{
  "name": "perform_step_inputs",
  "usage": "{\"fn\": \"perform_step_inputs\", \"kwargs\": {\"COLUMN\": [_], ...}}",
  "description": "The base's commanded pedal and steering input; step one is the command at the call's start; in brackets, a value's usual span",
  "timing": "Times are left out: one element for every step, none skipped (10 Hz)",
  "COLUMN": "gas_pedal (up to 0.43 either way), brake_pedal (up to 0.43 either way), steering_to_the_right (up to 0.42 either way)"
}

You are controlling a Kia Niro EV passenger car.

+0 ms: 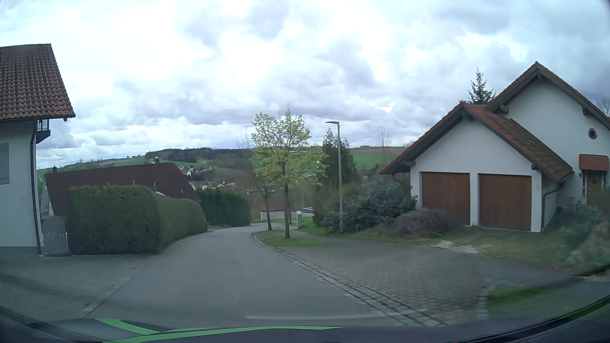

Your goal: Follow the waypoints while adhering to traffic rules and regulations

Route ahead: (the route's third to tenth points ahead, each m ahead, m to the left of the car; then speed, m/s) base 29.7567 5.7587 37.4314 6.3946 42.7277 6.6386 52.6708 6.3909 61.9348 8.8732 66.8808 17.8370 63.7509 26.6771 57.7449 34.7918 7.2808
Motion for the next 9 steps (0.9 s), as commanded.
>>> {"fn": "perform_step_inputs", "kwargs": {"gas_pedal": [0.000,0.000,0.000,0.000,0.000,0.000,0.000,0.000,0.000], "brake_pedal": [0.110,0.116,0.128,0.134,0.140,0.152,0.165,0.183,0.195], "steering_to_the_right": [-0.165,-0.149,-0.131,-0.121,-0.113,-0.106,-0.099,-0.087,-0.076]}}
